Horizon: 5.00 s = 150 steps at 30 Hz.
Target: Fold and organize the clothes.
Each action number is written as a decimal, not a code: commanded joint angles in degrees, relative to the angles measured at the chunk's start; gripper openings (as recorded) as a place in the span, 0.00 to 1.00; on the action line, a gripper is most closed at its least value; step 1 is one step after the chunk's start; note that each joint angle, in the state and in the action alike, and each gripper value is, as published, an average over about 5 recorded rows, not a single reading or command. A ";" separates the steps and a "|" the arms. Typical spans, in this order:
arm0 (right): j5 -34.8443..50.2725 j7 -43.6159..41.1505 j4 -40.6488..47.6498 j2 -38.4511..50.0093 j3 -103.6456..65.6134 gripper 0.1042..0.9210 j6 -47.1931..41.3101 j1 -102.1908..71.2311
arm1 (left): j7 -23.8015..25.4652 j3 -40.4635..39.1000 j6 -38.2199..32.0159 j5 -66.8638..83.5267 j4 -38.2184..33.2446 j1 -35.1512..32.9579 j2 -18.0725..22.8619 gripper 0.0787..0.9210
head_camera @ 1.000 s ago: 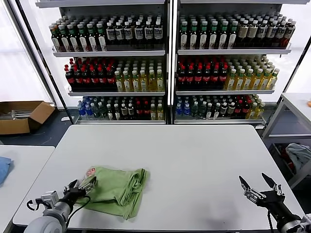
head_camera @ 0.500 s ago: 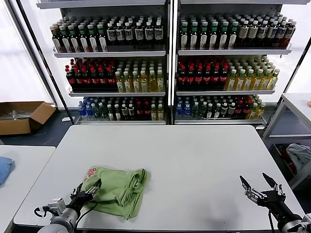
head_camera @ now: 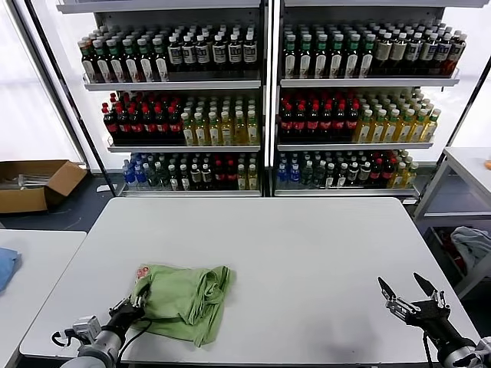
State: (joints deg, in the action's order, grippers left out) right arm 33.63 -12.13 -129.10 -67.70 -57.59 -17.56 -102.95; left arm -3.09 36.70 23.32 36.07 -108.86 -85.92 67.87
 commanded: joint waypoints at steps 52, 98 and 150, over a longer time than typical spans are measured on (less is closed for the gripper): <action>0.85 0.17 -0.15 -1.26 -0.40 0.88 0.89 -0.52 | -14.01 -15.98 1.41 -9.71 -20.13 -0.67 -1.61 0.07; -8.48 9.47 14.56 -6.94 53.33 0.88 -12.33 28.63 | -15.54 -4.99 1.04 9.01 -25.99 0.50 -0.50 0.80; -9.02 2.61 10.51 6.58 31.98 0.05 -15.11 23.55 | -15.78 -6.44 1.08 6.08 -26.62 -1.94 6.27 0.88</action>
State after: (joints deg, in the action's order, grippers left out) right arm 26.14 -7.06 -116.91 -66.85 -17.11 -32.51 -76.74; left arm -18.87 30.45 24.37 42.40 -135.69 -87.83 73.76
